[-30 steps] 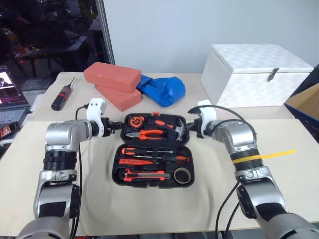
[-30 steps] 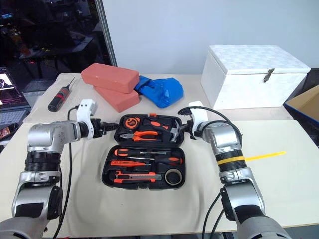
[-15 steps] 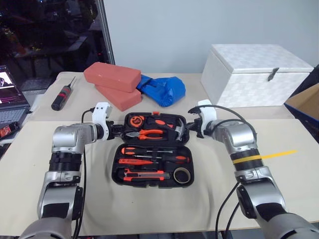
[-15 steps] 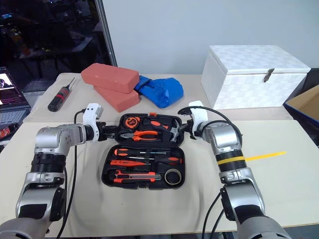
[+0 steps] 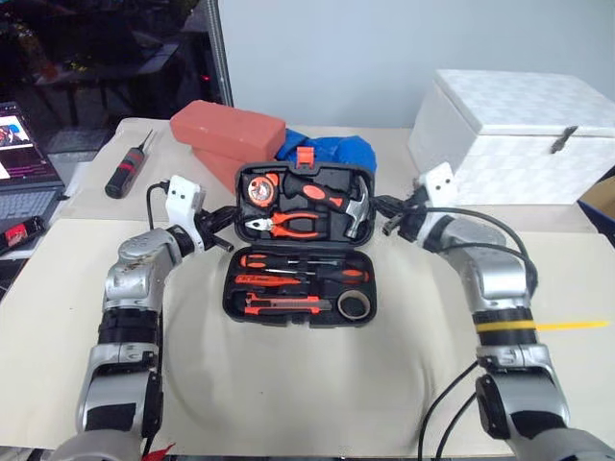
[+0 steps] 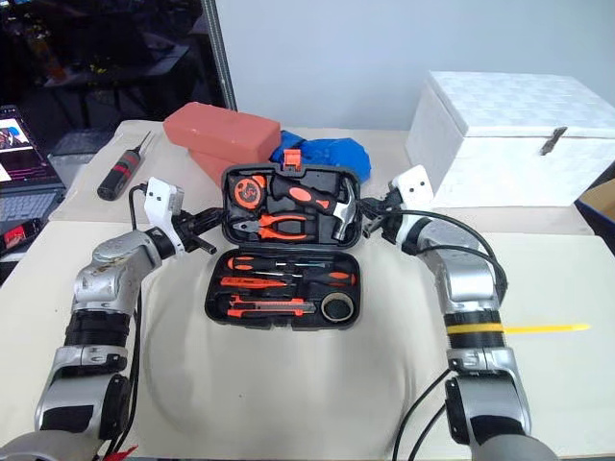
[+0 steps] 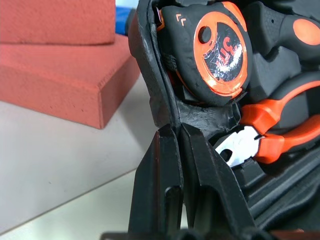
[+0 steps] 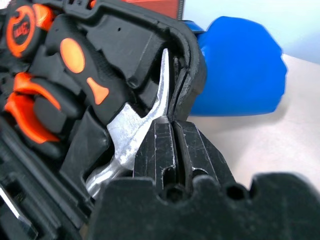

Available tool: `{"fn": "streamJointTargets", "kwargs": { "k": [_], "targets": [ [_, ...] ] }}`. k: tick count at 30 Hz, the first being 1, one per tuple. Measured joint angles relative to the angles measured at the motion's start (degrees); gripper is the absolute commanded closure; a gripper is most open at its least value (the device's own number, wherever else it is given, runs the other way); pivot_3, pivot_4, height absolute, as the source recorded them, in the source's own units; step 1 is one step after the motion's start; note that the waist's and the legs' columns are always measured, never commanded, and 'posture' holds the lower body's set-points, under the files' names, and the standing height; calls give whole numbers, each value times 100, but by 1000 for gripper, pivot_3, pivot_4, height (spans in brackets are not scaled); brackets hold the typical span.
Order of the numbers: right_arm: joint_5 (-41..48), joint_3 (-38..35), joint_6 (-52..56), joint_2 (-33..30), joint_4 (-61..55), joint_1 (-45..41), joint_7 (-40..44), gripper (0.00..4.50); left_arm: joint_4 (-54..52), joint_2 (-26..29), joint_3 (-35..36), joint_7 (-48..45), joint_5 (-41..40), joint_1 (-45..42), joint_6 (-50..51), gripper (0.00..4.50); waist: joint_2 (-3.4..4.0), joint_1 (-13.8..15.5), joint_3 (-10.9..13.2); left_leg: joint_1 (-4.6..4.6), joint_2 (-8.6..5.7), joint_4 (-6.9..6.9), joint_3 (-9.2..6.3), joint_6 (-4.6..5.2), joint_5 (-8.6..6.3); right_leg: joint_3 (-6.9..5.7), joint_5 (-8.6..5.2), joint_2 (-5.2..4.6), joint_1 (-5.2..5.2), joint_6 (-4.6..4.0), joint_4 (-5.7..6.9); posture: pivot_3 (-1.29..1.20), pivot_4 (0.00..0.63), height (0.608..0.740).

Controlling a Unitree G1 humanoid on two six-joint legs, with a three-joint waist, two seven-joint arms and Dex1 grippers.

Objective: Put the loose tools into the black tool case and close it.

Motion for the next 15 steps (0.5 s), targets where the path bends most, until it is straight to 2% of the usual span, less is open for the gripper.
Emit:
{"fn": "streamJointTargets", "kwargs": {
  "k": [6, 15],
  "targets": [
    [49, -3, 1, -255, -1309, 1033, 124, 4500, -392, 181, -116, -224, 212, 521, -781, 4488, 0, 24, 0, 16, -3, 5, 4, 0, -1, 0, -2, 1, 9, 2, -15, 0, 150, 740],
    [209, -88, -38, -443, -2414, 1969, 175, 4500, -893, 459, -121, -495, 212, 1057, -963, 4488, -1, 20, 1, 122, 7, 10, 5, -7, 9, 3, -28, 16, 112, 33, -11, 0, 150, 740]
  ]
}}
